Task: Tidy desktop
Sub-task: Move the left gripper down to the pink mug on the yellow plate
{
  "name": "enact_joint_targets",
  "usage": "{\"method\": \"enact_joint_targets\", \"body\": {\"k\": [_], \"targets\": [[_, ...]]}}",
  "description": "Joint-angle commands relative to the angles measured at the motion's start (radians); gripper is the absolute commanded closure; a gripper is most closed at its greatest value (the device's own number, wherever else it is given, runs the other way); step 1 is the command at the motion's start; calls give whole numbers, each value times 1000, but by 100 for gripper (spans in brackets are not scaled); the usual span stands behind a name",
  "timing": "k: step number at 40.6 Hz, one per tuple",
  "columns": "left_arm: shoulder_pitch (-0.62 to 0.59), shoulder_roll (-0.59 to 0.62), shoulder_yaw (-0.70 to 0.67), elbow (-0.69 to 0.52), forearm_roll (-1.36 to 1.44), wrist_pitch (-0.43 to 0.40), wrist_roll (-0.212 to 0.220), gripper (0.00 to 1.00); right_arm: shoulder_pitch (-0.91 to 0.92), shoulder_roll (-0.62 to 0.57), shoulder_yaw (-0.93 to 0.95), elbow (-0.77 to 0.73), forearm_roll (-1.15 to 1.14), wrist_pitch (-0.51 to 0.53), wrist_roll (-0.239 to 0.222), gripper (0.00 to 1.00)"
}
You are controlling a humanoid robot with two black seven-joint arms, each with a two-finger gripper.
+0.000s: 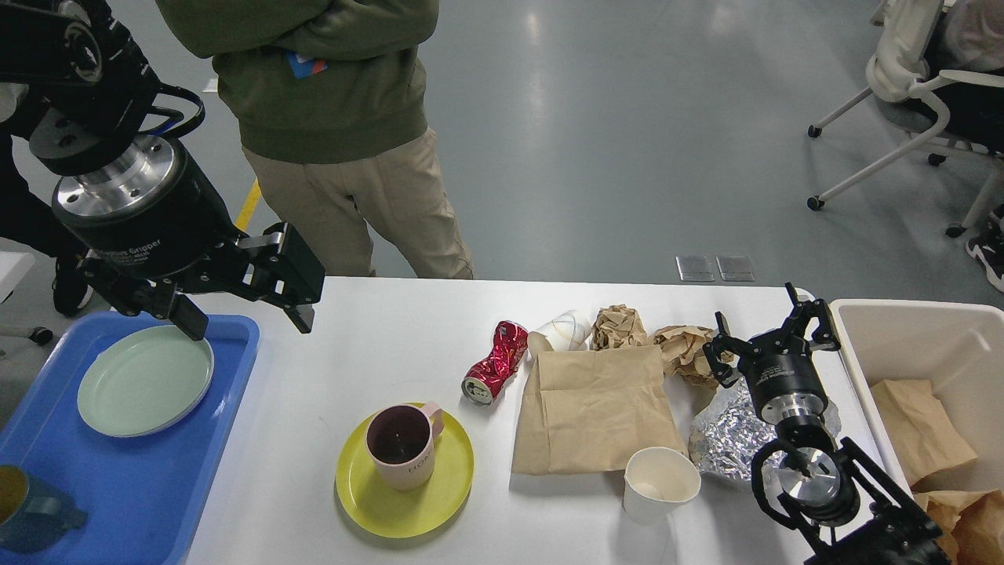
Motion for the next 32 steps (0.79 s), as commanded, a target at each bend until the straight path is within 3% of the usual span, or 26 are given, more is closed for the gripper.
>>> {"method": "enact_joint_targets", "body": {"k": [1, 11, 17, 23, 32], "targets": [[9, 0, -9, 1, 1, 2, 1, 5, -1, 0, 0, 0, 0, 0, 0, 0], [75, -17, -35, 3, -25, 62, 3, 5, -1, 0, 0, 0, 0, 0, 0, 0], [219, -44, -63, 3, -47, 209, 3, 5, -1, 0, 0, 0, 0, 0, 0, 0], [455, -110, -110, 52, -50, 409, 1, 5, -1, -1, 0, 2, 0, 0, 0, 0], [716, -195, -136, 165, -111, 566, 6, 6, -1, -1, 0, 2, 0, 0, 0, 0]]}}
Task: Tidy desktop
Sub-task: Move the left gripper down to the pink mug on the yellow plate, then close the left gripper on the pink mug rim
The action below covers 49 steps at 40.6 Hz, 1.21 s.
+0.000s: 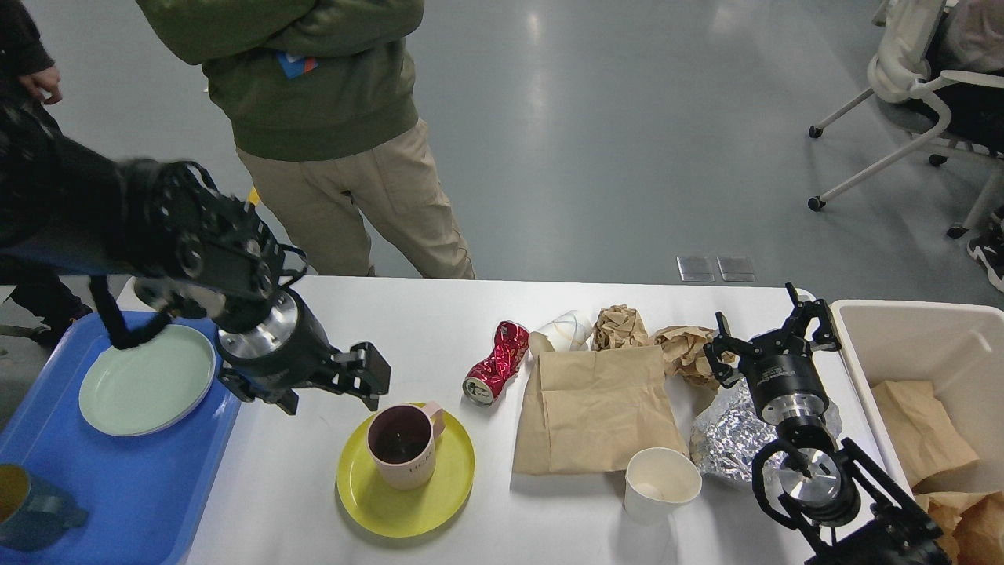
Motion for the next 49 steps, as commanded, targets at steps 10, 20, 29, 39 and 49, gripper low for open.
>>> {"method": "enact_joint_targets", "body": {"k": [10, 20, 29, 39, 49], "targets": [[277, -101, -6, 171, -106, 103, 9, 6, 0, 1, 0, 0, 0, 0, 0, 0], [339, -107, 2, 228, -126, 115, 9, 8, 0, 0, 0, 0, 0, 0, 0, 0], [405, -107, 6, 272, -138, 161, 9, 9, 0, 1, 0, 0, 0, 0, 0, 0], [440, -107, 6, 295, -140, 196, 9, 13, 0, 1, 0, 0, 0, 0, 0, 0], [488, -107, 5, 343, -166, 210, 11, 29, 0, 1, 0, 0, 0, 0, 0, 0]]}}
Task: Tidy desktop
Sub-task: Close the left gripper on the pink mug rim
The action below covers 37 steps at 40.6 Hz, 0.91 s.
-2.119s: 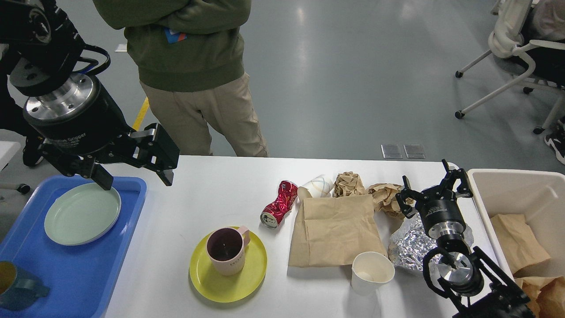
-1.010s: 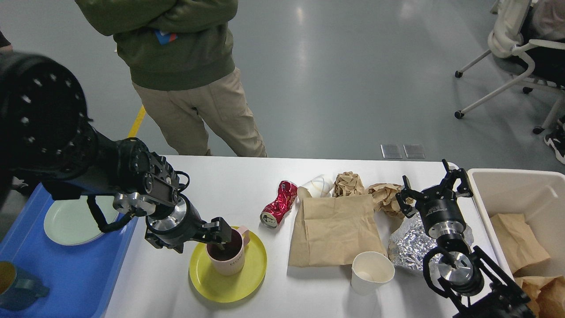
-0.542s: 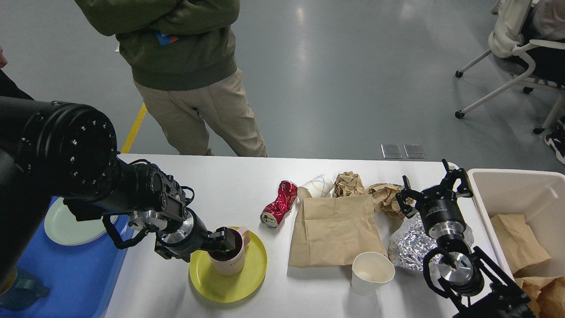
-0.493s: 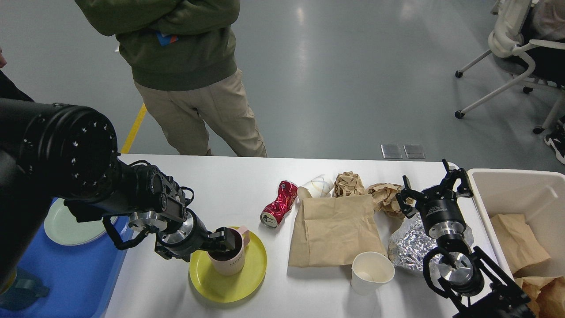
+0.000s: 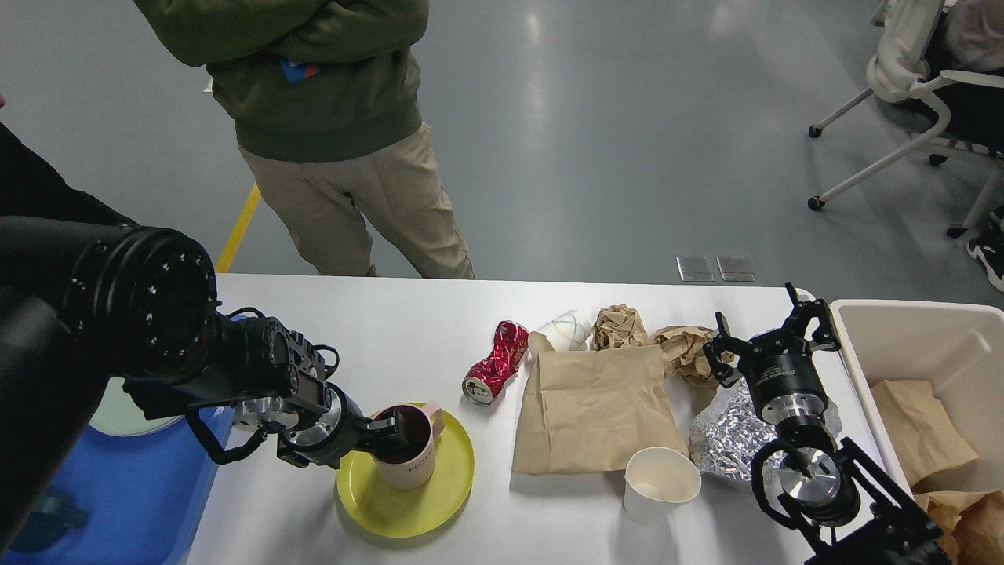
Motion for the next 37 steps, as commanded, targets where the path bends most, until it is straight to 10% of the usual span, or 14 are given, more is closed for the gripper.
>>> {"method": "enact_joint_targets", "body": {"k": [1, 22, 37], "targets": [[28, 0, -2, 30, -12, 10, 0, 33, 0, 0, 0, 0, 0, 0, 0, 0], [50, 0, -11, 58, -5, 3, 8, 87, 0, -1, 0, 0, 0, 0, 0, 0], [28, 9, -9, 56, -4, -85, 28, 100, 0, 0, 0, 0, 0, 0, 0, 0]]}}
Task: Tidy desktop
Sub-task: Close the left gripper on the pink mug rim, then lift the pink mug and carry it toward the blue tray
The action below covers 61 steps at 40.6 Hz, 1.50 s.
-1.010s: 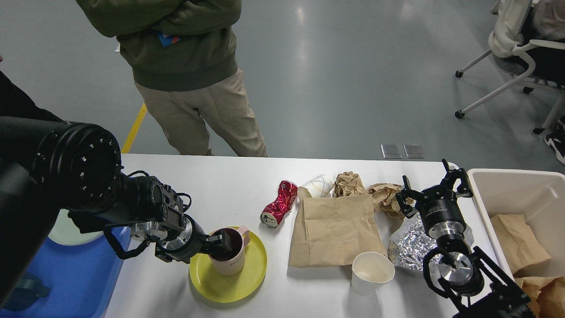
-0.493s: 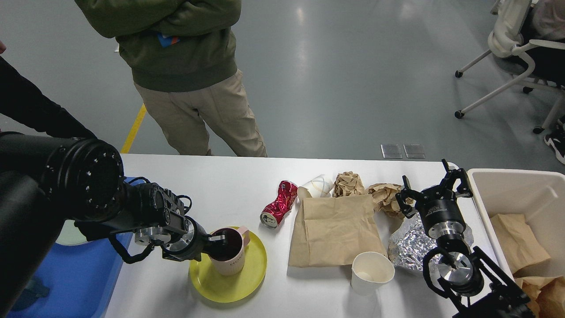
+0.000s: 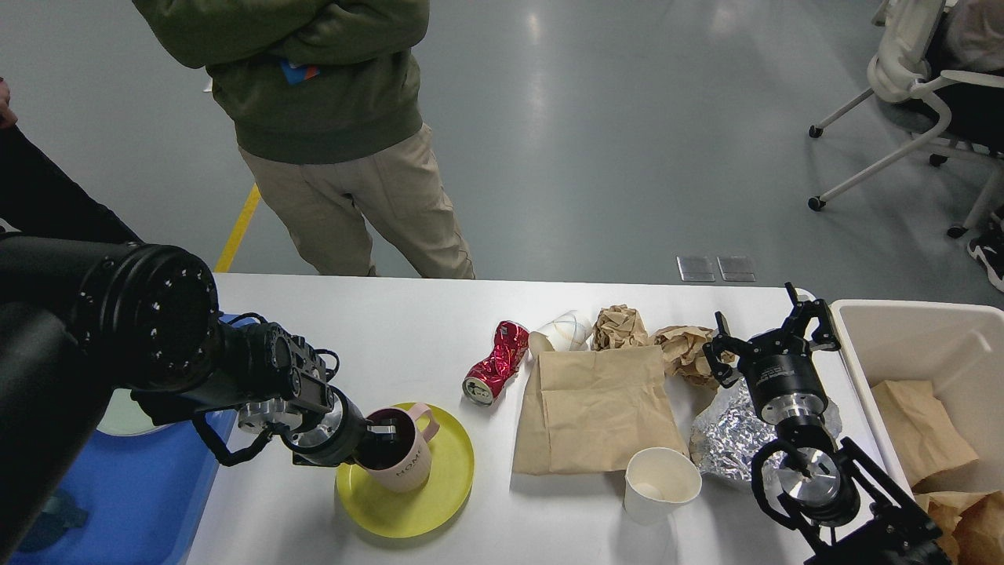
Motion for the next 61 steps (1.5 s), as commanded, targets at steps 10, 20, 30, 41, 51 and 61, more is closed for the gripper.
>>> {"method": "enact_joint_targets", "body": {"k": [10, 20, 30, 41, 51, 61], "targets": [[-113, 24, 17, -80, -3, -90, 0, 100, 0, 0, 0, 0, 0, 0, 0, 0], [-383, 111, 52, -320, 5, -102, -7, 100, 0, 0, 0, 0, 0, 0, 0, 0], [-783, 174, 112, -481, 51, -297, 0, 100, 0, 0, 0, 0, 0, 0, 0, 0], [-1063, 174, 117, -509, 75, -539, -7, 100, 0, 0, 0, -2, 0, 0, 0, 0], [-1074, 214, 181, -506, 147, -555, -20, 100, 0, -1, 0, 0, 0, 0, 0, 0], [-957, 498, 220, -455, 357, -507, -52, 100, 0, -1, 0, 0, 0, 0, 0, 0]]}}
